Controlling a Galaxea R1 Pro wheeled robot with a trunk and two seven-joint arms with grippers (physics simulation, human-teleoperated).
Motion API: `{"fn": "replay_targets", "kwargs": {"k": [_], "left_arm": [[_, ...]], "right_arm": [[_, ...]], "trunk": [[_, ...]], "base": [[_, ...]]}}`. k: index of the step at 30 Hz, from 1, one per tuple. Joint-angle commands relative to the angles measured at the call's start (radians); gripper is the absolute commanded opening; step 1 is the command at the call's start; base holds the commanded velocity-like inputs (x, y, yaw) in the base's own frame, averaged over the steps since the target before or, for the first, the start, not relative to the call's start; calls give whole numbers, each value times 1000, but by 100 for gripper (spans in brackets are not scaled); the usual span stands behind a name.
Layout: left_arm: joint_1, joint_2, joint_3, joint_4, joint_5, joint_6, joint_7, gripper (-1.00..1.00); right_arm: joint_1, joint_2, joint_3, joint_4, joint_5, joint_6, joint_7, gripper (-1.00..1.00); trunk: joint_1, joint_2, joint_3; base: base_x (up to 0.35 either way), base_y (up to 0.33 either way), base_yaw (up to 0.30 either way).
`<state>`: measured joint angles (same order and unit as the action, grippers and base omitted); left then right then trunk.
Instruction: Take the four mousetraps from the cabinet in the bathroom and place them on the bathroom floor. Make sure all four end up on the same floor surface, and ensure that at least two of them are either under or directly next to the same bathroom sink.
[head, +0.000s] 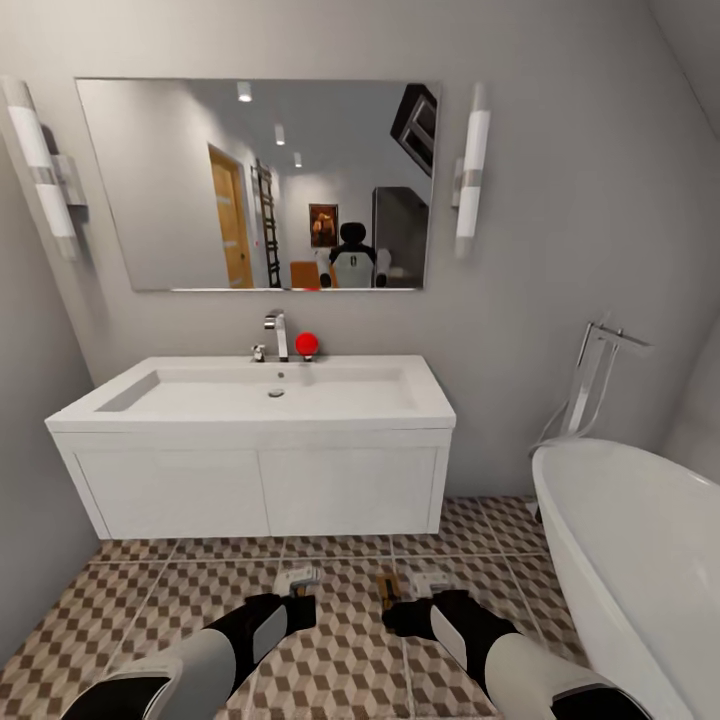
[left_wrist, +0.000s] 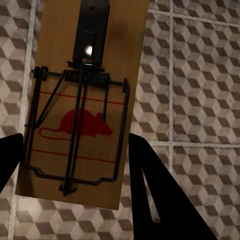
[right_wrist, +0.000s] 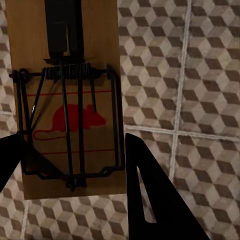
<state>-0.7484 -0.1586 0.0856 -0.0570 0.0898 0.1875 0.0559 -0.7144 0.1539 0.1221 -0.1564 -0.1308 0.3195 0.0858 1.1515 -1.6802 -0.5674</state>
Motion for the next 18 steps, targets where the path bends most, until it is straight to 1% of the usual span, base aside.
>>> {"fn": "replay_targets", "kwargs": {"k": [1, 18], "left_arm": [[0, -1, 6, -2, 5, 6, 6, -100], [0, -3, 6, -3, 4, 12, 8, -100]], "right_arm": [[0, -1, 8, -2, -13, 6, 0, -100], [0, -1, 10, -2, -13, 8, 0, -100]], "trunk": [[4, -8, -6], [69, -127, -86]], "base": [[0, 0, 0], [0, 0, 0]]}}
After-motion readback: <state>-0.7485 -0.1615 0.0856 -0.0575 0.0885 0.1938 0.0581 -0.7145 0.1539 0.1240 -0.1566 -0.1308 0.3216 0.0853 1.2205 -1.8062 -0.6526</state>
